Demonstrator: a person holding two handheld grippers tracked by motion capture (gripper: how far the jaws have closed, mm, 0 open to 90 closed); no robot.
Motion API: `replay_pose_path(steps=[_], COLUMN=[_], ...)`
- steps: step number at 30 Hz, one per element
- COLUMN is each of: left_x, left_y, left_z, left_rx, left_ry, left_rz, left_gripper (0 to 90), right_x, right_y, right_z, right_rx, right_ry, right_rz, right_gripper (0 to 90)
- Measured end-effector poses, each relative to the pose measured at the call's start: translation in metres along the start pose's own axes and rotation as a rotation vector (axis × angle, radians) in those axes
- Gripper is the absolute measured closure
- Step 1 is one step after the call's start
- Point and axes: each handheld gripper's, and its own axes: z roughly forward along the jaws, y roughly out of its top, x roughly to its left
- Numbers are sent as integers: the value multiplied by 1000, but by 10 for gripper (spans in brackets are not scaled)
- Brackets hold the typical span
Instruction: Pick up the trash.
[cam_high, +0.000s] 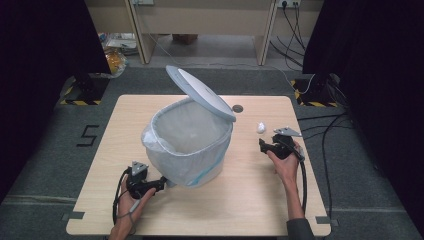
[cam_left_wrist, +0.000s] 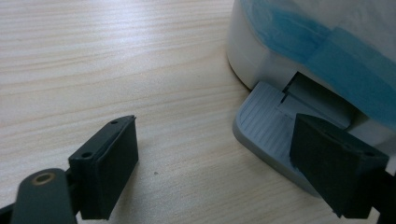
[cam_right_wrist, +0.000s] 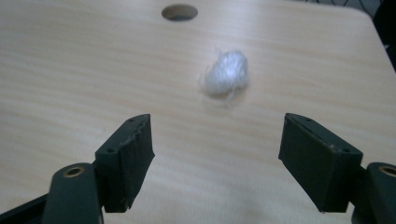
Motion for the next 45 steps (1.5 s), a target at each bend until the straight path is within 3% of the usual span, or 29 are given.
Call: replay_pose_path(steps=[3,4,5,7,9,12,22,30,37,41,45], left_x=[-1,0,0,0,0,-1,-1,-1,-1,-1,-1], left_y=[0,0,0,0,0,0,0,0,0,0,0], left_z=[0,0,0,0,0,0,0,0,0,0,0], left_rx=[0,0,1,1,1,-1,-1,-1,-1,-2,1], left_ry=[3,1,0,0,1,3,0,1,0,0,-2], left_rz=[5,2,1,3,4,8,6,10,12,13,11], left_gripper=[145,145,145,145,145,145,145,145,145,145,145], right_x=[2,2,1,1,-3,-6,-13,-11,-10,-12,-12], right_y=[5,7,11,14,15,18,31,34,35,30,31], right_z=[5,7,11,16,21,30,50,70,86,90,87], right_rx=[6,-10,11,6,1,27,32,62,105,103,111], right_ry=[-26,-24,-11,-37,-15,-59,-54,-40,-83,-80,-76], right_rz=[-23,-11,-9,-23,16,-20,13,42,28,42,14], right_gripper=[276,294,292,311,329,331,363,410,480,523,551])
